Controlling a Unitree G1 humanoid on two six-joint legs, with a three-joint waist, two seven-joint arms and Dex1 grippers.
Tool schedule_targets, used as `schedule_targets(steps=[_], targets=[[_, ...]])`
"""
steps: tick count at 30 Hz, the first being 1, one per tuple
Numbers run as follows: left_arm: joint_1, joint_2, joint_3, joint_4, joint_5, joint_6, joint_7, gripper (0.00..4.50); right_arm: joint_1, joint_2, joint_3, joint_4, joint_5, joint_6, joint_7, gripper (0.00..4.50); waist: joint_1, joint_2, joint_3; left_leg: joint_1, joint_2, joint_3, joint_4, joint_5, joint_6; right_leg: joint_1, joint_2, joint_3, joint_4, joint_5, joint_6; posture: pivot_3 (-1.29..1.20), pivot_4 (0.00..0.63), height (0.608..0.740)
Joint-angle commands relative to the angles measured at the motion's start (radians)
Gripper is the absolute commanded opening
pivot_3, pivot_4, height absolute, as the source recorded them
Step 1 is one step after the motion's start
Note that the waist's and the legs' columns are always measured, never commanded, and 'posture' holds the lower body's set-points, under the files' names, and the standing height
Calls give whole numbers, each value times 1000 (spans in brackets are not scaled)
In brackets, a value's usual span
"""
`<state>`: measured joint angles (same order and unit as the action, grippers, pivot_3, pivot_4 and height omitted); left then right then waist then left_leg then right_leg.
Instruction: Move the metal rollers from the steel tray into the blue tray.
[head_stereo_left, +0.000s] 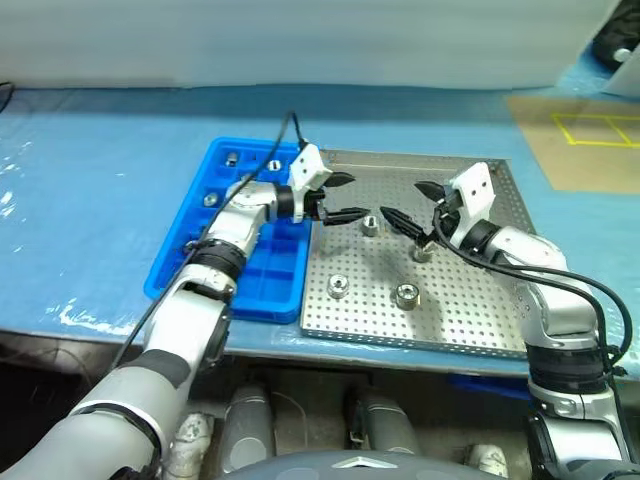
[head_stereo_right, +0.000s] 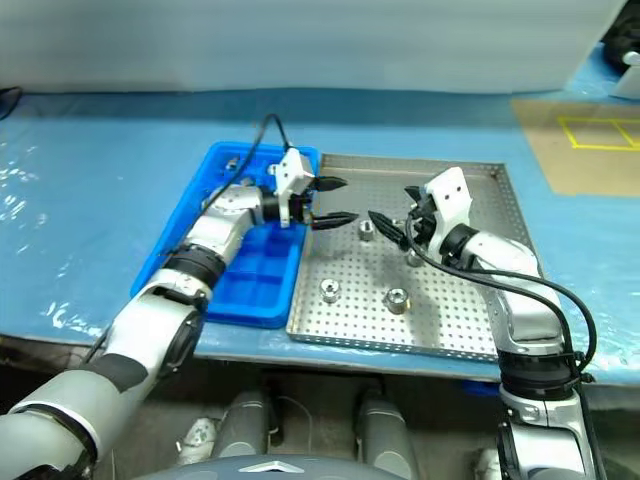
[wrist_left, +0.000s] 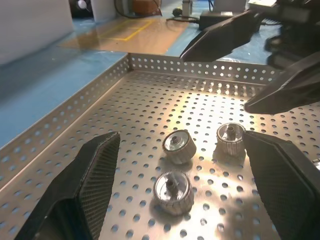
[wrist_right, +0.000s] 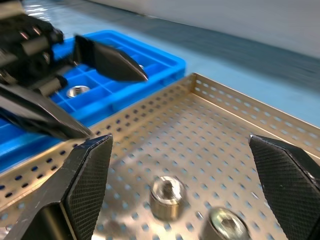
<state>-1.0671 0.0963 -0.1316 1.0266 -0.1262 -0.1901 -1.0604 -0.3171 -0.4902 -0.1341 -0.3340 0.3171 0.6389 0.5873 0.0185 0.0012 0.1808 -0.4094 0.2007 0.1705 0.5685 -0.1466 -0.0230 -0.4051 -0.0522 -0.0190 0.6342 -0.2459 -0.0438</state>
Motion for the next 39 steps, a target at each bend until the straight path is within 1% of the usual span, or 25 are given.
schedule_targets(steps=[1, 4, 8, 11, 15, 21, 25, 31, 39], targets=[[-78, -34, -9, 131, 76, -99, 103, 4104, 42, -7, -49, -113, 25, 31, -50, 4500, -21, 0, 0, 0, 0, 0, 0, -2, 3, 0, 1, 0, -1, 0, 0, -504, 150, 740], [-108, -51, -17, 206, 134, -132, 178, 4104, 74, -7, -65, -157, 31, 52, -80, 4500, -43, 0, 0, 1, 0, 0, 1, -3, 7, 2, 1, 1, -2, 0, 0, -537, 150, 740], [-118, -52, -20, 255, 190, -128, 240, 4104, 100, -8, -80, -193, 42, 71, -108, 4500, -59, 1, 0, 2, 0, 0, 2, -5, 10, 6, 1, 1, -8, 0, 0, -555, 150, 740], [-109, -43, -40, 273, 243, -128, 277, 4104, 117, -9, -84, -204, 44, 72, -121, 4500, -62, 1, 0, 2, 1, 1, 4, -7, 14, 9, 0, 2, -12, 0, 0, -559, 150, 740], [-103, -42, -43, 285, 280, -104, 295, 4104, 117, -13, -79, -196, 42, 64, -133, 4500, -61, 1, 0, 2, 2, 2, 7, -9, 18, 11, -2, 3, -14, 0, 0, -556, 150, 740], [-92, -60, -39, 295, 308, -58, 295, 4104, 106, -17, -63, -174, 34, 48, -141, 4500, -60, 1, 0, 2, 1, 3, 7, -10, 20, 12, -4, 3, -15, 0, 0, -548, 150, 740], [-89, -75, -17, 297, 298, -15, 297, 4104, 105, -17, -56, -173, 32, 45, -148, 4500, -61, 1, 0, 3, 1, 3, 7, -10, 21, 12, -4, 3, -15, 0, 0, -546, 150, 740], [-73, -78, -21, 307, 320, 34, 352, 4104, 116, -17, -43, -171, 26, 41, -152, 4500, -61, 1, 0, 4, 1, 3, 7, -10, 21, 13, -4, 3, -15, 0, 0, -547, 150, 740], [-60, -78, -15, 308, 328, 44, 384, 4104, 117, -14, -37, -166, 15, 38, -158, 4500, -63, 1, -1, 7, 1, 3, 7, -11, 20, 16, -4, 4, -16, 0, 0, -545, 150, 740]])
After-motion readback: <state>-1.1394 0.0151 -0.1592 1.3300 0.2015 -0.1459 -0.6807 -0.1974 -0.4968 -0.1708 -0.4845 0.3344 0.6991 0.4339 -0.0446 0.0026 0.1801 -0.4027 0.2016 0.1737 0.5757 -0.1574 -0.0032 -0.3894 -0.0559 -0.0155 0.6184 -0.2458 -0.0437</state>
